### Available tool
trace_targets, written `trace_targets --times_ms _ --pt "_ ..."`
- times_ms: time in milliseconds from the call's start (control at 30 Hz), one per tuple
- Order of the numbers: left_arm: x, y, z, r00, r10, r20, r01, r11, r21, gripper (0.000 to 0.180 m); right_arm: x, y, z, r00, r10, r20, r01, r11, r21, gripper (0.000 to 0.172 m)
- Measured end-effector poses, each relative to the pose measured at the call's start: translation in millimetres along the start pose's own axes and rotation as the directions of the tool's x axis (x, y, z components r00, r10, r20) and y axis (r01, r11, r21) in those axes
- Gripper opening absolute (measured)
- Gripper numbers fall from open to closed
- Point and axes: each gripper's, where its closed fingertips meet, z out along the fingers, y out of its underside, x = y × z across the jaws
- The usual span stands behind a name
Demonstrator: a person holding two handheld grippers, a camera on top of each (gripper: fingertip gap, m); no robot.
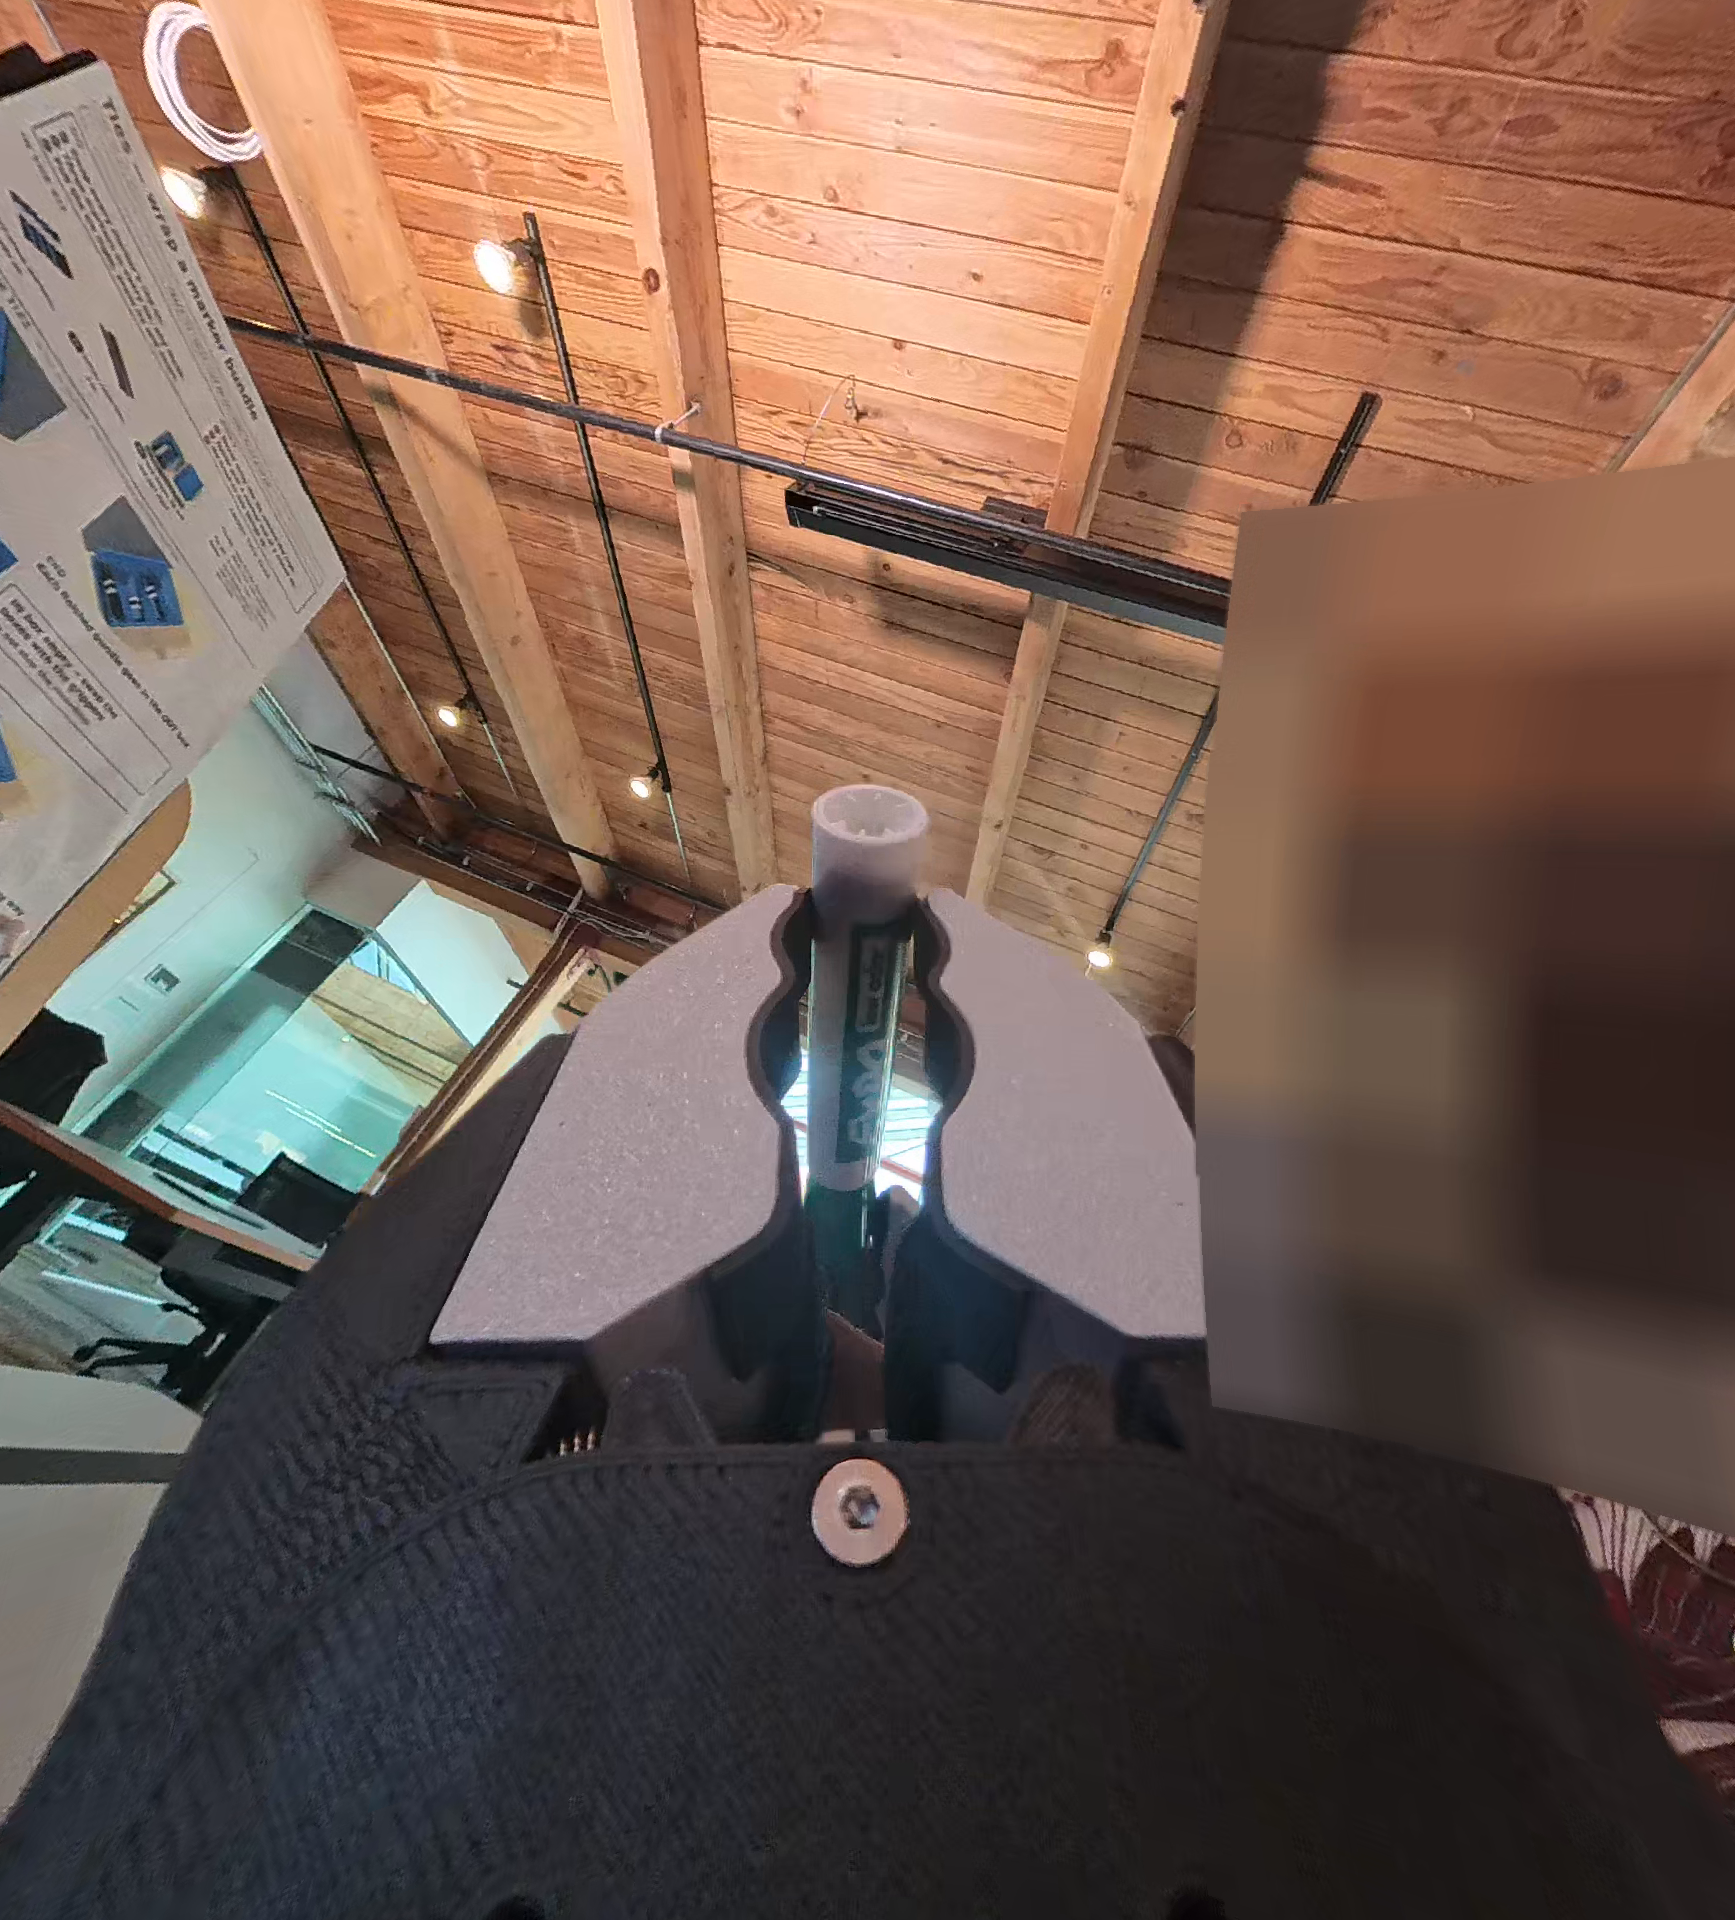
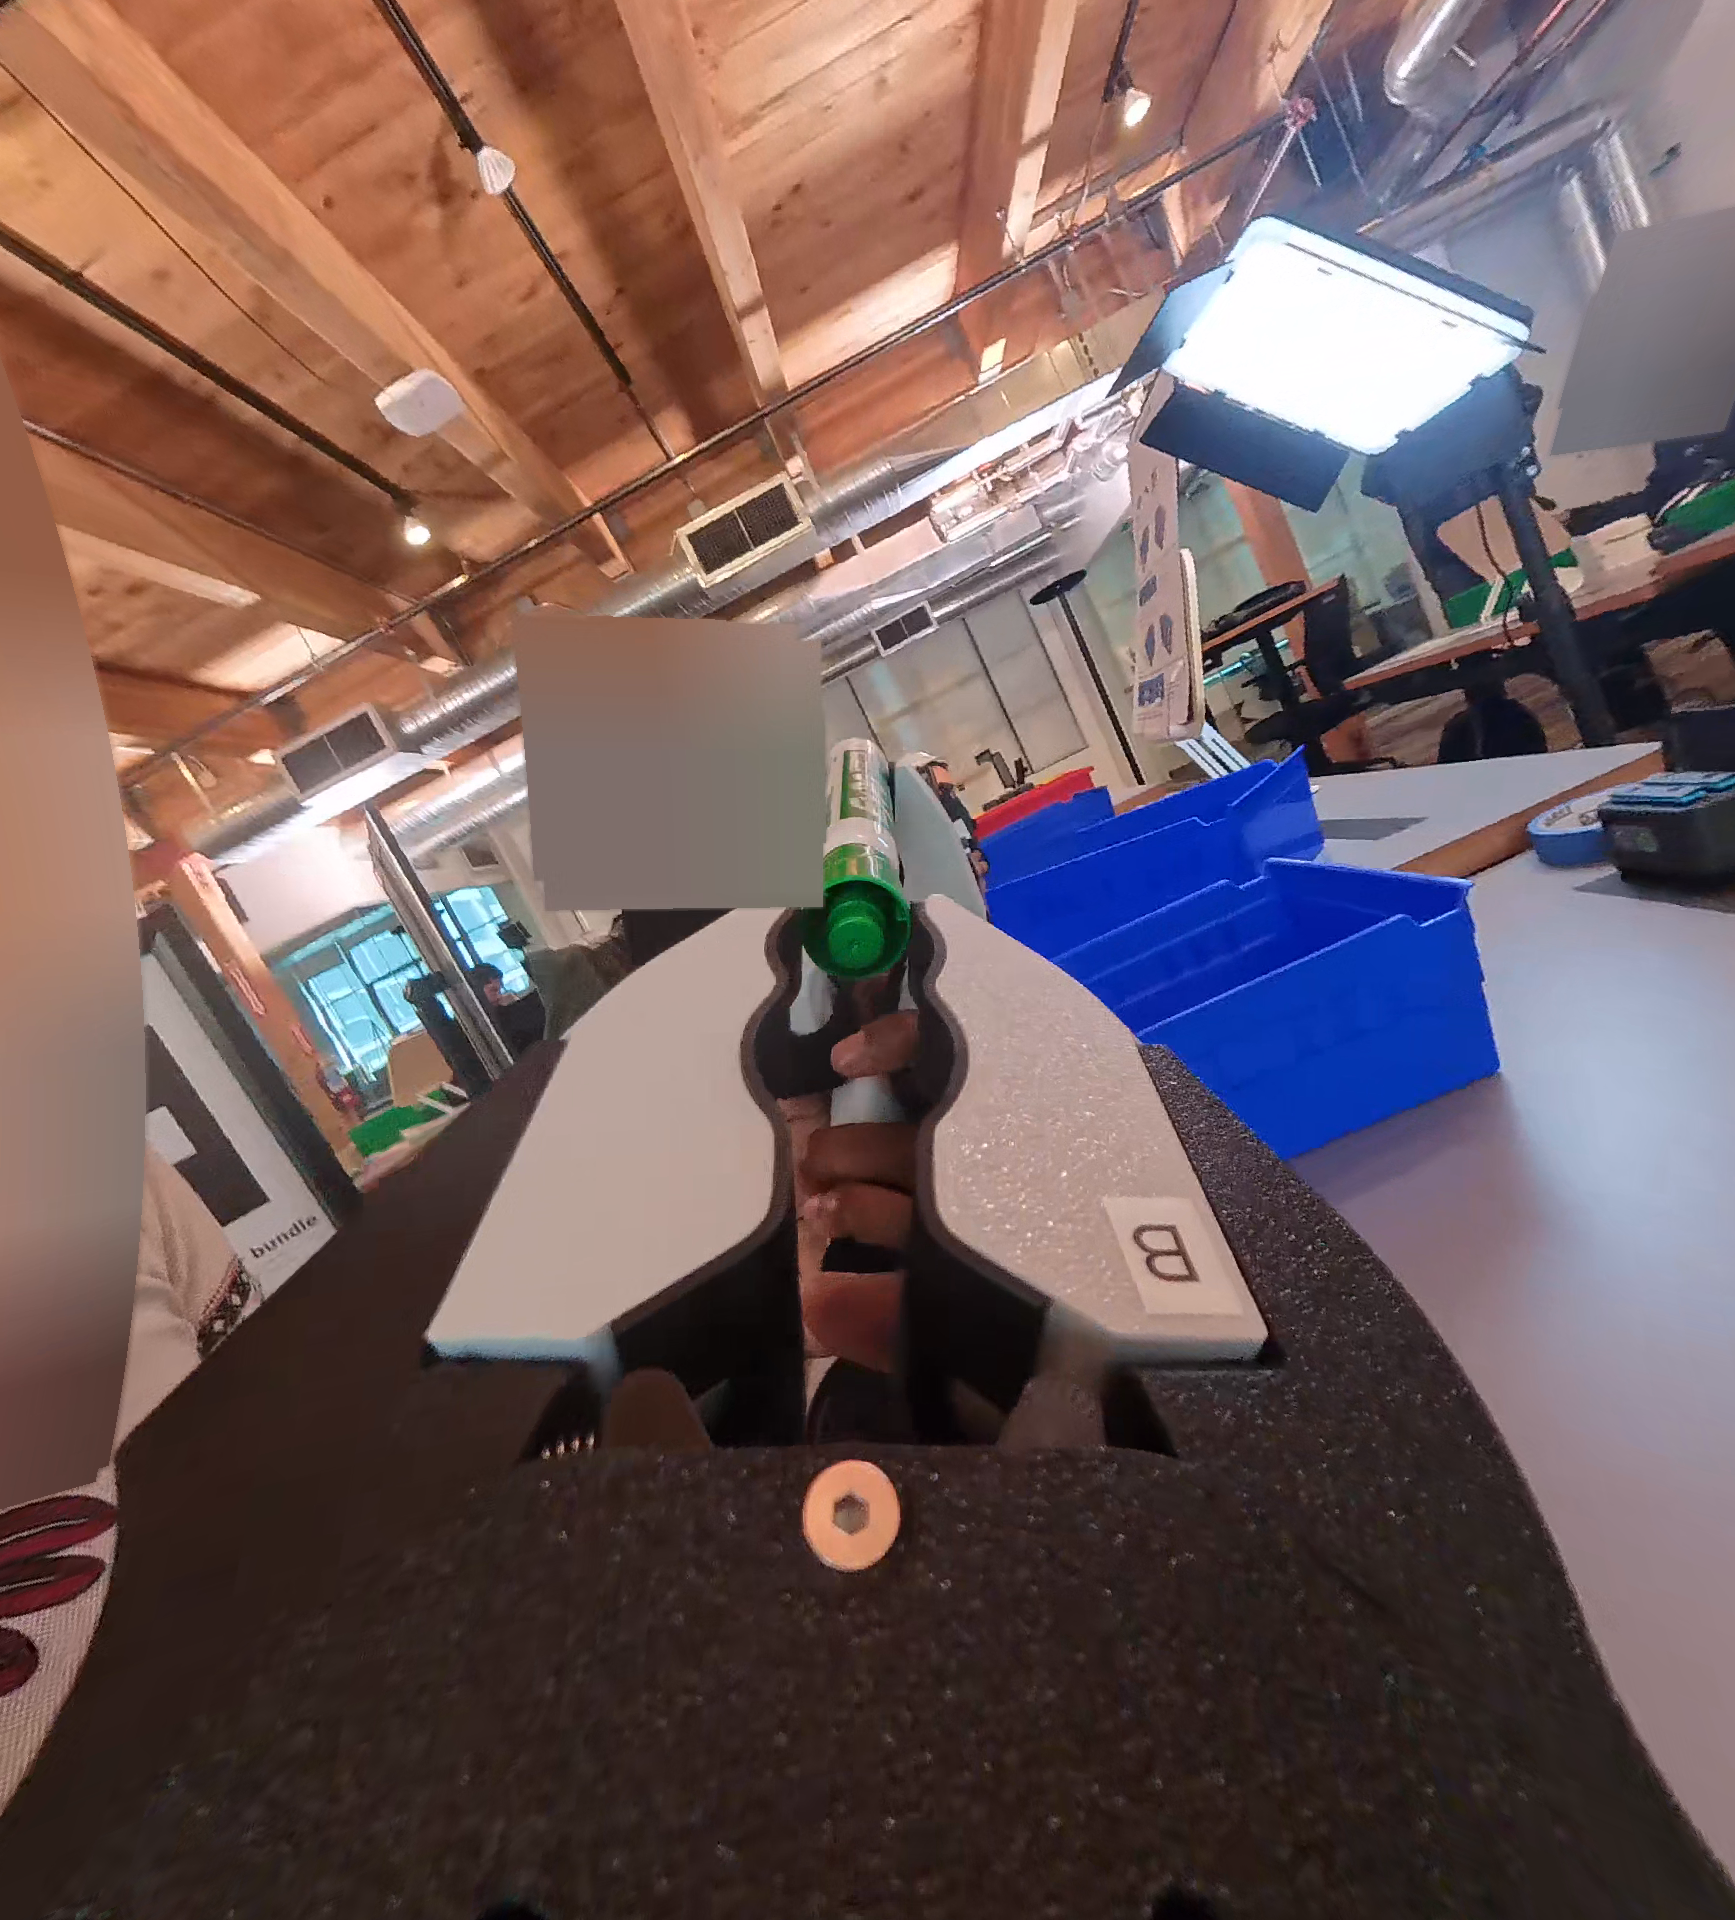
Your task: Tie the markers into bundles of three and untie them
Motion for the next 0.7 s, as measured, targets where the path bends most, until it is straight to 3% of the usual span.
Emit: trace_targets --times_ms 33,133,200,267,333,400,467,567,700 --pt "-0.3 1.3 -1.7 1.0 -0.005 0.001 0.005 1.0 -0.016 0.019 0.6 -1.4 -0.9 1.0 -0.017 -0.002 0.017 1.0 -0.018 0.019" --pt "-6.0 13.4 -12.7 0.998 0.038 0.053 -0.028 0.984 -0.174 0.026 5.3 -10.2 -7.5 0.995 -0.096 0.001 0.095 0.986 -0.134 0.019" --pt "-16.9 27.0 -29.8 0.977 0.164 0.134 -0.102 0.918 -0.384 0.054 15.1 -13.3 -13.7 0.984 -0.177 -0.007 0.167 0.938 -0.303 0.019" --pt "-37.0 37.1 -58.5 0.889 0.413 0.2 -0.207 0.75 -0.629 0.064 30.9 -11.8 -19.4 0.96 -0.278 -0.023 0.231 0.837 -0.495 0.019" --pt "-50.7 37.1 -84.3 0.758 0.628 0.178 -0.266 0.546 -0.794 0.069 56.9 -4.3 -26.6 0.915 -0.4 -0.047 0.26 0.677 -0.689 0.019" --pt "-52.4 37.6 -95.4 0.694 0.707 0.135 -0.272 0.432 -0.86 0.069 85.9 5.8 -34.2 0.863 -0.502 -0.053 0.24 0.501 -0.831 0.019" --pt "-50.1 42.7 -97.8 0.693 0.712 0.112 -0.266 0.396 -0.879 0.069 109.7 18.3 -40.4 0.834 -0.549 -0.047 0.191 0.368 -0.91 0.019" --pt "-50.8 53.4 -104.7 0.704 0.705 0.086 -0.24 0.35 -0.905 0.068 135.4 37.2 -46.2 0.831 -0.554 -0.058 0.104 0.257 -0.961 0.019" --pt "-58.8 62.1 -116.7 0.68 0.731 0.056 -0.217 0.274 -0.937 0.066 157.6 48.6 -50.9 0.827 -0.555 -0.089 0.014 0.18 -0.984 0.019"
